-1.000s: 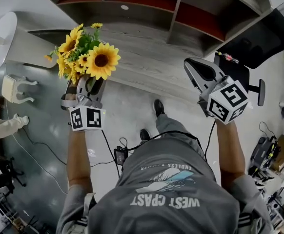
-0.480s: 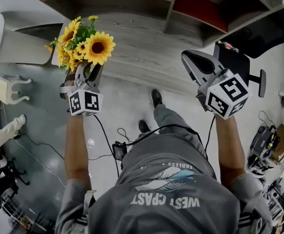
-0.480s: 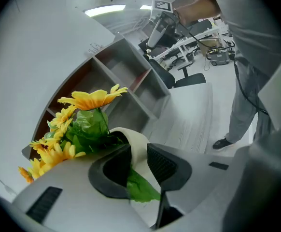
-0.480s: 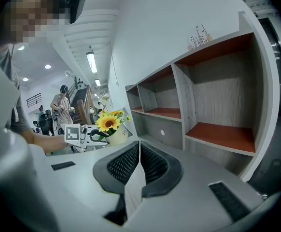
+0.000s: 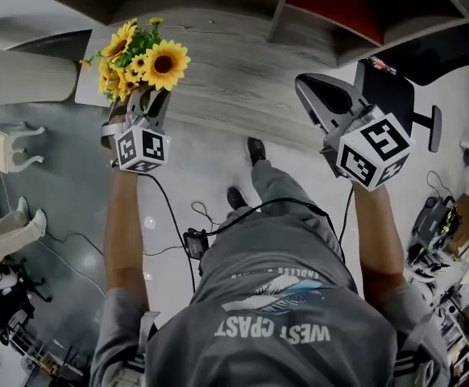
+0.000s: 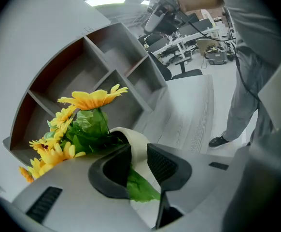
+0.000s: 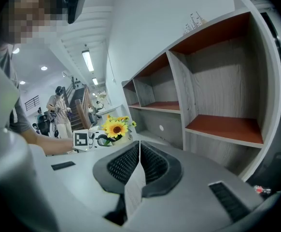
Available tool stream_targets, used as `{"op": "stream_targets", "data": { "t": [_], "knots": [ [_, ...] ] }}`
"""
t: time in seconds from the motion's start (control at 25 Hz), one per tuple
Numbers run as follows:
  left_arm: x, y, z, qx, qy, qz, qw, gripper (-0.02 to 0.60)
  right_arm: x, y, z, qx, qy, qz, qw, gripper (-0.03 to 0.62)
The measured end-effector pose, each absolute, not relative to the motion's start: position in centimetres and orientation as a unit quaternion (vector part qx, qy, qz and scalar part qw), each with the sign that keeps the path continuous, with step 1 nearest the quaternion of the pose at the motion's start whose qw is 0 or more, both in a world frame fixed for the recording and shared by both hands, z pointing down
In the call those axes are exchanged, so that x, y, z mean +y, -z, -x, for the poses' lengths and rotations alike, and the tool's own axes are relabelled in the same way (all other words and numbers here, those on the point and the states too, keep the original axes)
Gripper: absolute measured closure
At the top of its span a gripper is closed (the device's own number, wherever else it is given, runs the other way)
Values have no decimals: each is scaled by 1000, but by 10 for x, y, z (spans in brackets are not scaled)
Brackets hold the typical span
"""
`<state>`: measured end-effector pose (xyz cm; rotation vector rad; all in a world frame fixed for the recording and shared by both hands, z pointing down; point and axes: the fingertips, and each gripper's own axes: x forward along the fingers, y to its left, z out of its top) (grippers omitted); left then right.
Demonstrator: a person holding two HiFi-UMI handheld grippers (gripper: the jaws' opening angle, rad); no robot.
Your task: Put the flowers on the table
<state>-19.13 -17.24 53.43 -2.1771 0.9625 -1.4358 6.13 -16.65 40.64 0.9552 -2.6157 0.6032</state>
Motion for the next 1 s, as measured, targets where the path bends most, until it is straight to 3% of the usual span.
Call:
{"op": "stream_targets", "data": {
  "t": [1.0],
  "knots": [
    [-197,-622,207,308,544,772,110,465,-189,-419,-40,-902,-235,-320,168,563]
  ]
}}
